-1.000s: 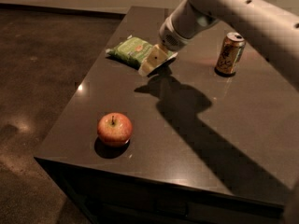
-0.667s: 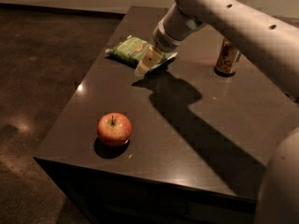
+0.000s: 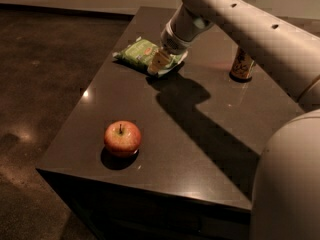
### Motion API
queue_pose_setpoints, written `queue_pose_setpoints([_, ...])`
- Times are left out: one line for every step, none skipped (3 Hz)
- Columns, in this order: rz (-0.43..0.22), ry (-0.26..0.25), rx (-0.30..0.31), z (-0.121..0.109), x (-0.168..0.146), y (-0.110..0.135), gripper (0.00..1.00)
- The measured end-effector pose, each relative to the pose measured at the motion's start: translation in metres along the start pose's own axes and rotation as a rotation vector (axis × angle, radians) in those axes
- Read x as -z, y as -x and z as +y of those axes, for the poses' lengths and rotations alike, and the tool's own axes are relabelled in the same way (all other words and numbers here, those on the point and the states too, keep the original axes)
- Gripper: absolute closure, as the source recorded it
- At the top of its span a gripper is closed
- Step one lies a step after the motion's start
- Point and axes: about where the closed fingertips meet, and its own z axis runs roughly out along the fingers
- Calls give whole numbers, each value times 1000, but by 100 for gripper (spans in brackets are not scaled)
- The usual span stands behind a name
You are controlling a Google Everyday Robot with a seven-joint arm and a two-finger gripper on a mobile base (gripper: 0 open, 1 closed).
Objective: Move green jalapeno chip bag near apple
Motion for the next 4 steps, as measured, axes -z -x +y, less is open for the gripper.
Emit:
queue_pose_setpoints([0,9,22,2,11,-2,61])
queue_pose_setpoints([-20,12,61,15,41,-8,85])
queue_pose_setpoints([-11,19,105,37,74,-26,100])
queue_pose_setpoints([11,41,133,66,102,-54,100])
